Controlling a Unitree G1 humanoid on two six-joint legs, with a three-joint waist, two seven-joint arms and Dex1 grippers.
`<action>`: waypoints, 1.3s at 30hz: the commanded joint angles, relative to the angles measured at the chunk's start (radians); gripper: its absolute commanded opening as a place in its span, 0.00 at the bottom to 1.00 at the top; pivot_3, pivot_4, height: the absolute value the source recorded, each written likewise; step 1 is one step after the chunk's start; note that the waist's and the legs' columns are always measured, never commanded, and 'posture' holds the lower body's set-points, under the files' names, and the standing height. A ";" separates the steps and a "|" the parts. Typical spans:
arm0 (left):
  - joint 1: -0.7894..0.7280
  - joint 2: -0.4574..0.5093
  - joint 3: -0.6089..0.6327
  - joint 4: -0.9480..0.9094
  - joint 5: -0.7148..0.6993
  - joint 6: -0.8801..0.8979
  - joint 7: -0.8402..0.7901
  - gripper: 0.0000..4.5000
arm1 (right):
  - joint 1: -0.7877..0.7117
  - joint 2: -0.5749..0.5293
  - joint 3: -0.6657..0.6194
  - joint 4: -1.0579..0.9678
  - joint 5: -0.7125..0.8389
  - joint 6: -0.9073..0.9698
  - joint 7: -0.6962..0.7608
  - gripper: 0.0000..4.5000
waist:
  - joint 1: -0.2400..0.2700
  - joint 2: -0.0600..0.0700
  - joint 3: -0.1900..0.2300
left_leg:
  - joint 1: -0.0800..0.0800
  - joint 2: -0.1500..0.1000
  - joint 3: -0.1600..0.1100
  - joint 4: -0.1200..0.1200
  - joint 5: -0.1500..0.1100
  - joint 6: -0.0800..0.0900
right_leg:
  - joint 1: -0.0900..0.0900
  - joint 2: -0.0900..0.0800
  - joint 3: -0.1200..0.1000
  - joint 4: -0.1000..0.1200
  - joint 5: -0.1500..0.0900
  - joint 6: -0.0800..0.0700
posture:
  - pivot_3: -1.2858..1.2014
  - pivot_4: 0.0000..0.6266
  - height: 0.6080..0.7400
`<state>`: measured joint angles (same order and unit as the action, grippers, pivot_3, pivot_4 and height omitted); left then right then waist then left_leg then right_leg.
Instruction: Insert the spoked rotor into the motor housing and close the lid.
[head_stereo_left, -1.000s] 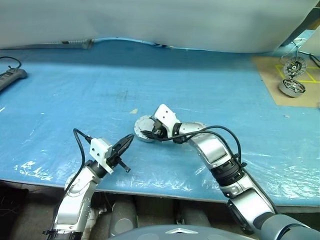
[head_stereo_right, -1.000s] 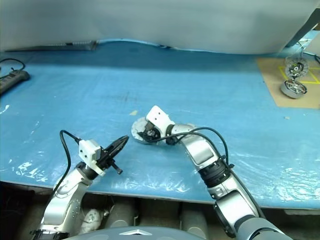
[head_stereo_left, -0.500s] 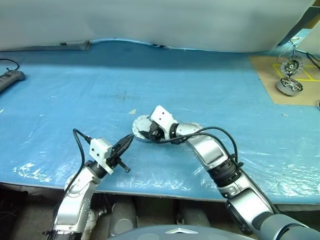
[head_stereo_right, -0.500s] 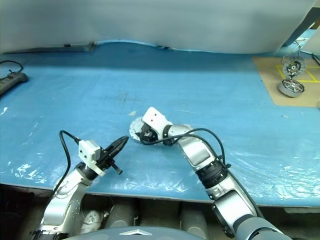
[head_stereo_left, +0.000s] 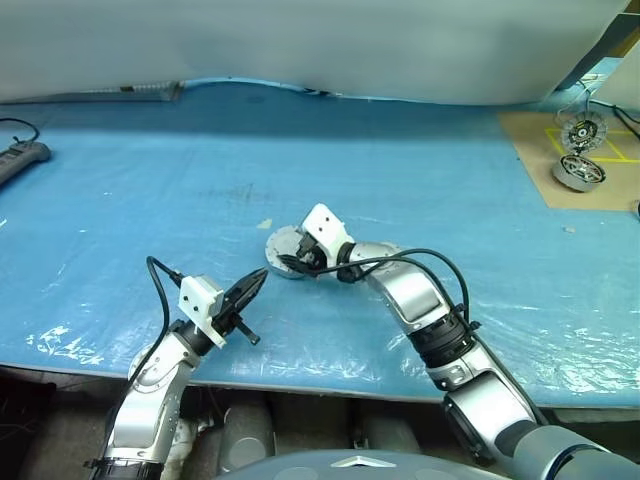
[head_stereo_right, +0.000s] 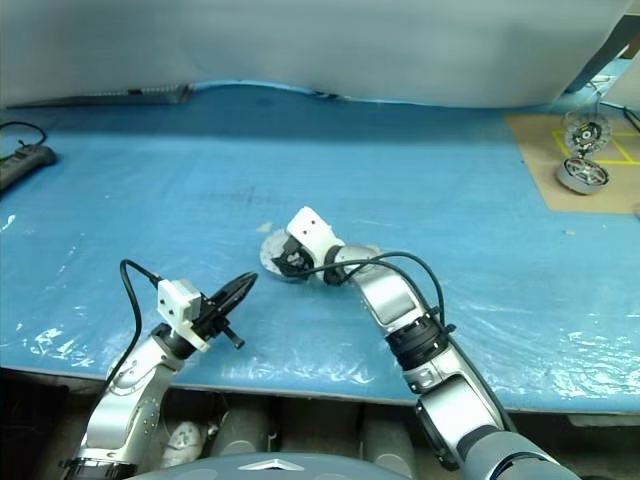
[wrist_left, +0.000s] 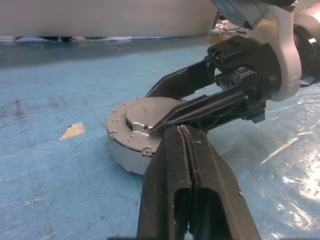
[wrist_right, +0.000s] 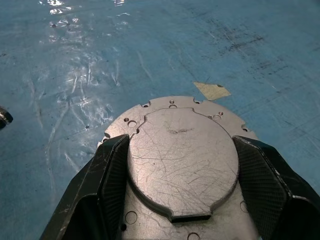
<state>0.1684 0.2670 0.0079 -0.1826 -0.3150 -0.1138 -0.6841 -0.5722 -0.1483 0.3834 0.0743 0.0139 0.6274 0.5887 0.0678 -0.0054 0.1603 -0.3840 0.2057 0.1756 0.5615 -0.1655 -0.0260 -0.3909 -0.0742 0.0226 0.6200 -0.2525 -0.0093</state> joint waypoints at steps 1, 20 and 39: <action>0.007 0.005 -0.001 -0.022 -0.011 -0.017 -0.001 0.00 | 0.028 -0.014 0.021 0.042 -0.021 0.063 -0.010 0.66 | 0.000 0.000 0.000 | 0.000 0.000 0.000 0.000 0.000 0.000 | 0.000 0.000 0.000 0.000 0.000 0.000 | 0.52 0.24 1.00; 0.021 0.001 -0.022 -0.030 -0.007 -0.021 0.005 0.00 | 0.022 -0.044 0.046 0.145 -0.093 -0.077 -0.073 0.66 | 0.000 0.000 -0.001 | 0.004 0.000 0.000 -0.003 -0.001 0.002 | -0.001 0.000 0.004 0.000 -0.005 0.008 | 0.52 0.24 1.00; 0.032 0.007 -0.040 -0.037 -0.004 -0.026 0.005 0.00 | 0.042 -0.014 0.027 0.152 -0.079 -0.037 -0.094 0.66 | 0.002 0.000 -0.010 | 0.005 -0.002 0.000 -0.009 -0.002 0.002 | -0.001 0.000 0.005 -0.004 -0.005 0.009 | 0.52 0.24 1.00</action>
<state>0.2011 0.2697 -0.0305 -0.1829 -0.3131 -0.1197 -0.6758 -0.5689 -0.1466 0.4232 0.1390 -0.0628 0.4872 0.5048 0.0695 -0.0054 0.1505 -0.3796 0.2039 0.1753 0.5523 -0.1673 -0.0234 -0.3926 -0.0746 0.0281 0.6164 -0.2578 -0.0001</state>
